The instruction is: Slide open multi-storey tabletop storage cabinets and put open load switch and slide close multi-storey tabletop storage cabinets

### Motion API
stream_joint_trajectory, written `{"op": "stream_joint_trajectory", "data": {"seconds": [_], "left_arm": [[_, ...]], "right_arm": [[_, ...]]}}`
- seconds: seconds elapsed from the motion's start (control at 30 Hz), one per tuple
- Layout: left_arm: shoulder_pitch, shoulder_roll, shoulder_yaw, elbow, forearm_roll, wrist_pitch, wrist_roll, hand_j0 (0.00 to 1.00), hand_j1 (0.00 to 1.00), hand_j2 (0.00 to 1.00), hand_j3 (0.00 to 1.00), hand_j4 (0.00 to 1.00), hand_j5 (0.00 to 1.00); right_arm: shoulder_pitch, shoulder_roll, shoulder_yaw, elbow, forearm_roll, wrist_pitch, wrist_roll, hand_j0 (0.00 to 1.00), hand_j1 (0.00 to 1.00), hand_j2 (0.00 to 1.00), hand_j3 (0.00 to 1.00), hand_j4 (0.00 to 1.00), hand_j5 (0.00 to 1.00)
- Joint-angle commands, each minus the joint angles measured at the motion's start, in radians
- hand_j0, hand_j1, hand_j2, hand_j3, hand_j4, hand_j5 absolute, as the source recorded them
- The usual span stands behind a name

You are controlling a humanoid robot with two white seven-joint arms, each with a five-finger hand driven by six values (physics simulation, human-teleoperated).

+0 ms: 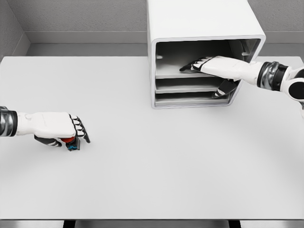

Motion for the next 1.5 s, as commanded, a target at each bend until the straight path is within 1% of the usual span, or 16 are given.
{"op": "stream_joint_trajectory", "data": {"seconds": [0.0,0.03,0.1,0.2,0.27,0.37,0.43,0.53,0.6,0.63,0.87,0.97,1.13,1.17,1.3,1.47], "left_arm": [[0.000,0.001,0.001,-0.001,0.005,0.001,-0.001,0.69,0.69,0.69,0.69,0.69,0.69],[0.000,0.001,0.001,0.001,0.005,0.001,-0.003,0.65,0.65,0.65,0.65,0.65,0.65],[0.000,0.001,0.001,-0.001,0.005,0.001,-0.003,0.63,0.63,0.63,0.63,0.63,0.63],[-0.002,0.001,0.001,0.001,0.005,0.001,-0.003,0.51,0.51,0.51,0.51,0.51,0.51],[-0.002,0.001,0.001,0.001,0.005,0.001,-0.005,0.44,0.44,0.44,0.44,0.44,0.44],[-0.003,0.002,0.002,0.001,0.005,0.001,-0.005,0.35,0.35,0.35,0.35,0.35,0.35],[-0.005,0.005,0.004,0.001,0.005,0.001,-0.005,0.35,0.35,0.35,0.35,0.35,0.35],[-0.011,0.014,0.007,0.001,0.005,0.001,-0.005,0.35,0.35,0.35,0.35,0.35,0.35],[-0.014,0.020,0.012,0.002,0.005,0.001,-0.005,0.35,0.35,0.35,0.35,0.35,0.35],[-0.015,0.045,0.013,0.002,0.005,0.001,-0.005,0.35,0.35,0.35,0.35,0.35,0.35],[-0.026,0.080,0.036,0.001,0.008,0.001,-0.003,0.35,0.35,0.35,0.35,0.35,0.35],[-0.026,0.083,0.039,0.001,0.008,0.001,-0.003,0.35,0.35,0.35,0.35,0.35,0.35],[-0.031,0.097,0.039,-0.008,0.011,0.001,-0.001,0.35,0.35,0.35,0.35,0.35,0.35],[-0.035,0.096,0.039,-0.008,0.014,0.001,-0.001,0.35,0.35,0.35,0.35,0.35,0.35],[-0.066,0.100,0.073,-0.008,0.040,0.001,0.003,0.35,0.35,0.35,0.35,0.35,0.35],[-0.089,0.100,0.120,-0.007,0.091,0.001,0.003,0.35,0.35,0.35,0.35,0.35,0.35]], "right_arm": [[0.000,-0.004,0.016,-0.002,0.009,0.006,0.000,1.00,1.00,1.00,1.00,1.00,1.00],[0.000,-0.004,0.030,-0.002,0.026,0.004,0.000,1.00,1.00,1.00,1.00,1.00,1.00],[0.000,-0.005,0.039,-0.025,0.032,0.001,0.000,1.00,1.00,1.00,1.00,1.00,1.00],[0.008,-0.025,0.039,-0.067,0.032,-0.003,0.000,1.00,1.00,1.00,1.00,1.00,1.00],[0.023,-0.068,0.035,-0.120,0.034,-0.005,0.000,1.00,1.00,1.00,1.00,1.00,1.00],[0.034,-0.082,0.036,-0.145,0.032,-0.008,0.000,1.00,1.00,1.00,1.00,1.00,1.00],[0.040,-0.102,0.031,-0.154,0.031,-0.025,0.000,1.00,1.00,1.00,1.00,1.00,1.00],[0.063,-0.105,0.024,-0.189,0.029,-0.026,0.000,1.00,1.00,1.00,1.00,1.00,1.00],[0.075,-0.133,0.021,-0.222,0.029,-0.026,0.000,1.00,1.00,1.00,1.00,1.00,1.00],[0.084,-0.134,0.018,-0.231,0.029,-0.026,0.000,1.00,1.00,1.00,1.00,1.00,1.00],[0.103,-0.148,0.016,-0.254,0.031,-0.034,0.000,1.00,1.00,1.00,1.00,1.00,1.00],[0.135,-0.172,-0.024,-0.280,0.031,-0.034,0.000,1.00,1.00,1.00,1.00,1.00,1.00],[0.167,-0.176,-0.054,-0.300,0.031,-0.049,0.000,1.00,1.00,1.00,1.00,1.00,1.00],[0.176,-0.192,-0.067,-0.312,0.031,-0.055,0.000,1.00,1.00,1.00,1.00,1.00,1.00],[0.215,-0.220,-0.102,-0.335,0.029,-0.077,0.000,1.00,1.00,1.00,1.00,1.00,1.00],[0.259,-0.226,-0.143,-0.350,0.029,-0.097,0.000,1.00,1.00,1.00,1.00,1.00,1.00]]}}
